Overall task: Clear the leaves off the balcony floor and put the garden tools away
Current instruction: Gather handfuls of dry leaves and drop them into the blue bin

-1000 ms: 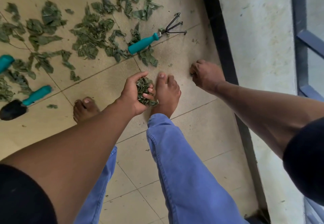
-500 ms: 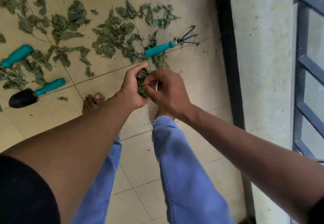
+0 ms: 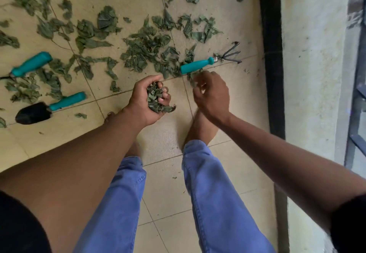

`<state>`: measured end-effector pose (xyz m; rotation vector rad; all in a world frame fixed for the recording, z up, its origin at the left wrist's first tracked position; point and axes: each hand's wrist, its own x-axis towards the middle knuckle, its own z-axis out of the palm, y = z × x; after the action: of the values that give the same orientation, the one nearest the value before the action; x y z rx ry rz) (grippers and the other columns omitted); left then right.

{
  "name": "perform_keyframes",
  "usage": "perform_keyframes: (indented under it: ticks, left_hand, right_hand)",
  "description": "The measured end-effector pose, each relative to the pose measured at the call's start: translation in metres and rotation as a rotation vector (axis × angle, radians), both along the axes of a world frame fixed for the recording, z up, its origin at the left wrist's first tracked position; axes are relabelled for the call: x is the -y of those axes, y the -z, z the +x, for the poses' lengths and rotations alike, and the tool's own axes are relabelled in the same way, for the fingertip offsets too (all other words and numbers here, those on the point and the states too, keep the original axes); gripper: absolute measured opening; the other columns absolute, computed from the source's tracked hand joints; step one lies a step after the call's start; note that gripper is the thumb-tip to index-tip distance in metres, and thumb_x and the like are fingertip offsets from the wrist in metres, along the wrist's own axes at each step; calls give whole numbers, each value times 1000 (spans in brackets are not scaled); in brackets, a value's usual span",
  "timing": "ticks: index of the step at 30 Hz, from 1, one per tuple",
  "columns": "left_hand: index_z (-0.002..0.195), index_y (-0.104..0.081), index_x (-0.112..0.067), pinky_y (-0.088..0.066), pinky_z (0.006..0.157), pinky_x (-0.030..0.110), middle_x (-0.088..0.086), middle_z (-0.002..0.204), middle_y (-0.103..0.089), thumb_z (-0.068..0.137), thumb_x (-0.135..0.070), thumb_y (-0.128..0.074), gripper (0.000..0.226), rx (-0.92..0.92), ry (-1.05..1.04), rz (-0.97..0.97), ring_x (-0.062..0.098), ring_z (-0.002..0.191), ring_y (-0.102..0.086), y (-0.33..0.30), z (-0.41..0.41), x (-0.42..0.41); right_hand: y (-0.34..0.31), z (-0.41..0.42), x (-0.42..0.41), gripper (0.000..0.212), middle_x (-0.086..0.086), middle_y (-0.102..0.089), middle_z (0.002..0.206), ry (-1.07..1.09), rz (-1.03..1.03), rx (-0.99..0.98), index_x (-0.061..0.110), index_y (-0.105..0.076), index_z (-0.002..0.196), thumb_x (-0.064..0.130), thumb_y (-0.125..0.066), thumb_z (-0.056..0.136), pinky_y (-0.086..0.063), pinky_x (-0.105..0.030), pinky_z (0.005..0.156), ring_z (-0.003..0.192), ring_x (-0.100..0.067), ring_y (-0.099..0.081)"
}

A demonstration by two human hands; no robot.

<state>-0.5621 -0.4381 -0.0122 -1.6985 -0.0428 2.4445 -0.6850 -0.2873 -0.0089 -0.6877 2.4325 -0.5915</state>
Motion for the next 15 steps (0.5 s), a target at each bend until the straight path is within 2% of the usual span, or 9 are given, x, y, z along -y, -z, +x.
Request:
perform_keyframes:
  ticks: [2, 5, 8, 11, 15]
  left_hand:
    - [66, -52, -19, -30, 40, 13, -1, 70, -47, 94, -30, -59, 31, 6, 6, 6, 10, 56, -45, 3, 8, 5]
    - [66, -52, -19, -29, 40, 13, -2, 70, -47, 94, -30, -60, 31, 20, 16, 13, 9, 56, -45, 9, 21, 11]
    - [65, -52, -19, -29, 39, 13, -2, 70, -47, 94, -30, -60, 32, 37, 17, 23, 9, 55, -45, 11, 29, 14]
    - [65, -52, -19, -29, 38, 13, -2, 69, -48, 94, -30, -60, 32, 35, 12, 36, 9, 56, -45, 11, 33, 17]
    - [65, -53, -19, -29, 39, 13, -2, 70, -48, 93, -30, -62, 31, 34, 14, 40, 8, 57, -44, 13, 35, 21]
  right_hand:
    - [27, -10, -1, 28, -8, -61, 107, -95, 197, 17, 15, -64, 118, 27, -60, 92, -46, -35, 71, 95, -25, -56]
    - [50, -17, 8, 52, -10, -50, 120, -162, 298, 43, 20, -48, 138, 35, -64, 92, -47, -33, 75, 102, -23, -48]
    - [61, -19, 22, 69, -9, -43, 125, -146, 315, -28, 26, -36, 145, 37, -71, 86, -46, -32, 72, 102, -19, -41]
    - [67, -22, 34, 77, -10, -40, 130, -136, 302, -64, 30, -32, 147, 40, -74, 83, -52, -34, 74, 108, -22, -44]
    - [72, -25, 47, 90, -13, -36, 134, -181, 322, -63, 35, -26, 151, 30, -80, 79, -55, -34, 78, 113, -27, -47]
